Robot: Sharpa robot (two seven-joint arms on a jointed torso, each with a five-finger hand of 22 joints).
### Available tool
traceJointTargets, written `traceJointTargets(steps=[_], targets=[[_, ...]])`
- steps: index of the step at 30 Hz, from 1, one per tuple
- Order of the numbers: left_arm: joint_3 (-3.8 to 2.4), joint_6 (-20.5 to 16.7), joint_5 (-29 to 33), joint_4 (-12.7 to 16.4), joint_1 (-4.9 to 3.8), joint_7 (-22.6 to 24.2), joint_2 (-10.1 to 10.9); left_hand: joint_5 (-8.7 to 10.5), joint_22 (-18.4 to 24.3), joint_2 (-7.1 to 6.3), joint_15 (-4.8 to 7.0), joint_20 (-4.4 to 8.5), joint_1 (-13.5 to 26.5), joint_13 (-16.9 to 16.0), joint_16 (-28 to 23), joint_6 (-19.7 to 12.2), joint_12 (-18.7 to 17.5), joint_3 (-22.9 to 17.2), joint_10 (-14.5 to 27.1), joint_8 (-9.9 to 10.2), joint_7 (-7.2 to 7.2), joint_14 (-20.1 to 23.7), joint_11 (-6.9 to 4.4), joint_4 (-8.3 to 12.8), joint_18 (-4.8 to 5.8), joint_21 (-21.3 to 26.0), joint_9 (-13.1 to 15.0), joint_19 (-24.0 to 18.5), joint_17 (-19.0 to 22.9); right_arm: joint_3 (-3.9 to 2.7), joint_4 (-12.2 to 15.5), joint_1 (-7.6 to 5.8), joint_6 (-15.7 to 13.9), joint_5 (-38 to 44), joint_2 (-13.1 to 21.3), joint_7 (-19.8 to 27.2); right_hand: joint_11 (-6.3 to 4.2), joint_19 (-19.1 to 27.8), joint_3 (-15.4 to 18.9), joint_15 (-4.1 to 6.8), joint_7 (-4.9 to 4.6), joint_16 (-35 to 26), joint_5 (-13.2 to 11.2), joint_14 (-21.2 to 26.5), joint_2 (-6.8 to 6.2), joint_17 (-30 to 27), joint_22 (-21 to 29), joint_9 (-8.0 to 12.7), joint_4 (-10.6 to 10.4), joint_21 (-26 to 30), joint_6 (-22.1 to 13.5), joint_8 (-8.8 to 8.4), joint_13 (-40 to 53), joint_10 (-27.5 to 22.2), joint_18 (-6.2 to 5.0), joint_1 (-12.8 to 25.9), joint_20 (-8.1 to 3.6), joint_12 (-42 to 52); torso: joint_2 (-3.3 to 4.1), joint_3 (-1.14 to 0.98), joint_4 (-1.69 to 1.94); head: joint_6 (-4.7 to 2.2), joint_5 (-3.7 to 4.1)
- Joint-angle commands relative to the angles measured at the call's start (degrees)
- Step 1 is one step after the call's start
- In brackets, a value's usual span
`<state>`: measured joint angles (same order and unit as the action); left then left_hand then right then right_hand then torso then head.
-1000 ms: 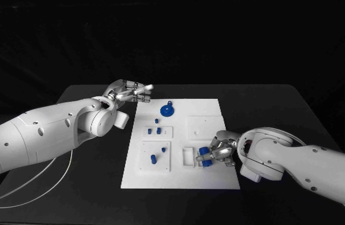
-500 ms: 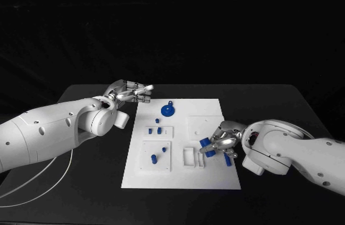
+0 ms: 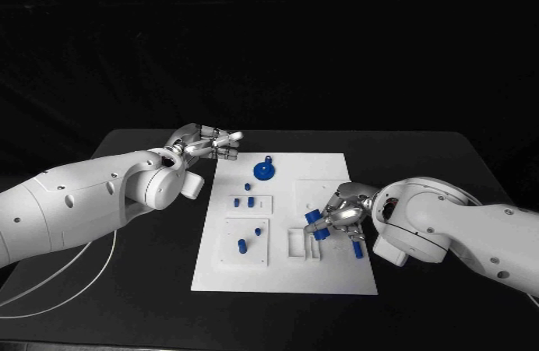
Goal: Assemble the parts on the task board
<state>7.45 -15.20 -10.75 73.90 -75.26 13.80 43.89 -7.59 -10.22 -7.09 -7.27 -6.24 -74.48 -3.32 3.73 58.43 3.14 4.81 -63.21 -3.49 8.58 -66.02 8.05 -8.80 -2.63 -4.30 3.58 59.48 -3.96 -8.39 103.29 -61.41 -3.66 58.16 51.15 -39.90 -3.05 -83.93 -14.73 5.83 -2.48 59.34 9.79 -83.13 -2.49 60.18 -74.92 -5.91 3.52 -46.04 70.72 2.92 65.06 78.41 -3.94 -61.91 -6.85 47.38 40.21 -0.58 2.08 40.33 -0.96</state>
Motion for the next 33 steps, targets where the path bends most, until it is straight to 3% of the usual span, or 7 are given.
traceJointTargets(steps=[1, 7, 15, 24, 33], targets=[[-0.03, 1.0, -0.2, 0.0, -0.03, -0.3, -0.3, -0.19, 0.1, -0.25, -0.09, -0.15, -0.4, -0.1, -0.1, -0.3, 0.3, -0.4, 0.4, -0.2, 0.02, 0.4, 0.03, 0.1, -0.65, -0.2, 0.0, 0.2, 0.0, 0.78, -0.8, -0.23, 5.8, 1.1, -1.0, -1.9, 0.11, -3.2, 0.9, -0.11, 0.74, -0.2, -0.8, -0.3, 1.33, 0.1, -4.8, 0.1, -0.5, 0.5, 1.0, 0.72, -0.1, 0.0, 0.65, -0.1, -0.13, -0.4, 0.0, 0.0, 0.05, 0.12, -0.05], [0.0, 1.2, -0.4, 0.0, -0.03, -0.6, -0.7, -0.21, 0.3, -0.3, -0.12, -0.18, -0.5, -0.1, -0.1, -0.3, 0.3, -0.4, 0.6, -0.2, 0.02, 0.5, 0.07, -0.2, -0.67, -0.2, 0.0, 0.2, 0.0, 2.56, -2.0, -0.69, 8.4, 3.4, -2.8, -2.0, 0.17, -3.3, 2.5, -0.19, 0.7, -0.1, -1.2, -0.3, 1.68, 0.5, -5.0, 0.2, -2.1, 0.5, 1.0, 0.72, -0.3, 0.1, 0.75, 1.3, -0.06, -0.5, 0.05, -0.13, 0.03, 0.18, -0.21], [0.03, 1.3, -0.8, 0.0, -0.04, -0.9, -0.8, -0.24, 0.3, -0.32, -0.13, -0.19, -0.6, -0.1, -0.1, -0.3, 0.3, -0.4, 0.7, -0.2, 0.03, 0.5, 0.09, -0.3, -0.68, -0.3, 0.0, 0.2, 0.0, 3.99, -3.3, -0.85, 9.9, 6.8, -5.0, -2.1, 0.28, -3.3, 1.9, -0.27, 0.54, 0.0, -6.1, -0.4, 2.43, 0.9, -5.1, 0.4, -5.2, 0.3, 1.1, 0.72, -0.5, 0.2, 0.77, 5.0, -0.01, -0.7, 0.1, -0.21, -0.05, 0.23, -0.58], [0.05, 1.5, -1.0, 0.0, -0.04, -1.1, -0.9, -0.27, 0.5, -0.3, -0.15, -0.21, -0.5, -0.1, -0.1, -0.3, 0.3, -0.5, 0.8, -0.2, 0.06, 0.5, 0.11, -0.5, -0.69, -0.3, 0.0, 0.2, 0.0, 4.38, -4.6, -0.88, 10.6, 8.5, -6.5, -2.2, 0.28, -3.3, 1.8, -0.23, 0.52, 0.0, -6.9, -0.4, 2.44, 1.2, -5.2, 1.3, -6.0, 0.2, 1.3, 0.76, -0.7, 0.2, 0.79, 6.5, -0.05, -0.9, 0.08, -0.15, -0.01, 0.29, -0.8], [0.07, 1.6, -1.1, 0.0, -0.04, -1.5, -0.9, -0.23, 0.6, -0.36, -0.15, -0.21, -0.5, -0.1, -0.1, -0.3, 0.3, -0.5, 0.8, -0.2, 0.06, 0.5, 0.12, -0.6, -0.69, -0.3, 0.0, 0.2, 0.0, 4.57, -5.2, -0.89, 12.1, 9.0, -7.1, -2.2, 0.24, -3.3, 2.8, -0.11, 0.51, -0.2, -7.0, -0.3, 1.28, 1.4, -5.2, 1.6, -7.3, 0.2, 1.2, 0.77, -0.7, 0.2, 0.97, 7.9, -0.27, -1.3, 0.09, -0.18, 0.01, 0.44, -1.01]])
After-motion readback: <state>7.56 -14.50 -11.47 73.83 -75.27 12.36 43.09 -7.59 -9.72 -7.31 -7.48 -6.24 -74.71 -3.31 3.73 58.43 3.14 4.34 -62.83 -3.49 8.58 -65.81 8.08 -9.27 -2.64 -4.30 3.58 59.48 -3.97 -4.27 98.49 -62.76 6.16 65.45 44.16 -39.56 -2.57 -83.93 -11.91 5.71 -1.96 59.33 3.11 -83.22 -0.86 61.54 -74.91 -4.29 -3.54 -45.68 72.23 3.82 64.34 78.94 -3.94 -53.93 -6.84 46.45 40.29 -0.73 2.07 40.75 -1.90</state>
